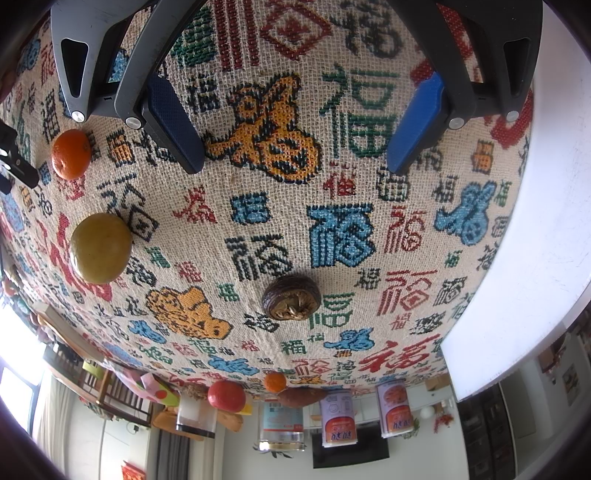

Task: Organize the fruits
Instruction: 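Lower the left gripper onto the brown round dried fruit and grasp it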

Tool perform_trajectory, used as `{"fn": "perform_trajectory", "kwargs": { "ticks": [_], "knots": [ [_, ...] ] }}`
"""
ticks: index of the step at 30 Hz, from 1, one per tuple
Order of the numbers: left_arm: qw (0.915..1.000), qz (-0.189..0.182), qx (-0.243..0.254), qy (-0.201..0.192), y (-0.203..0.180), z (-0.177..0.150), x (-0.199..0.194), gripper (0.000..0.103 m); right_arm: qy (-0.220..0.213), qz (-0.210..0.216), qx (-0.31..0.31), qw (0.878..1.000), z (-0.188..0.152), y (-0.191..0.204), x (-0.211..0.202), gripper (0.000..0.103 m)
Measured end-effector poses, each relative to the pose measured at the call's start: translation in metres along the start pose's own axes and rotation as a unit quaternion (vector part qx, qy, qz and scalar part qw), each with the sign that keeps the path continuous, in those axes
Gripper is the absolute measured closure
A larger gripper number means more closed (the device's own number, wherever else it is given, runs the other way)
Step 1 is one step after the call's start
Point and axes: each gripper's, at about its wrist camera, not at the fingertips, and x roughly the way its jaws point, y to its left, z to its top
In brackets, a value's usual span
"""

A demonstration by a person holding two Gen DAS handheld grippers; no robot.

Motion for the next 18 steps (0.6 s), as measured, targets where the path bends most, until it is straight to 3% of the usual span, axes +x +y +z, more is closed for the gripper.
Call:
{"fn": "perform_trajectory", "kwargs": {
  "ticks": [3,5,8,10,14,18],
  "knots": [
    [0.9999,-0.014,-0.003,0.002,0.003,0.001,0.000,0.004,0.000,0.000,0.000,1.000,0.000,0.000,0.000,0.000],
    [0.9982,-0.059,-0.003,0.011,0.014,0.008,0.000,0.004,0.000,0.000,0.000,1.000,0.000,0.000,0.000,0.000],
    [0.9919,-0.113,-0.056,0.018,0.042,0.027,0.003,0.005,0.000,0.000,0.000,1.000,-0.001,0.000,0.000,0.000],
    [0.9907,-0.115,-0.071,0.015,0.048,0.042,0.006,0.005,0.000,0.000,0.000,1.000,0.000,-0.001,0.000,0.000],
    [0.9951,-0.097,-0.017,-0.011,0.033,0.070,0.017,0.005,0.000,0.000,0.000,1.000,0.000,0.000,0.000,0.000],
    [0.9962,-0.086,0.016,0.000,0.018,0.083,0.045,0.006,0.000,0.000,-0.001,1.000,-0.001,0.000,0.000,0.000]
  ]
}}
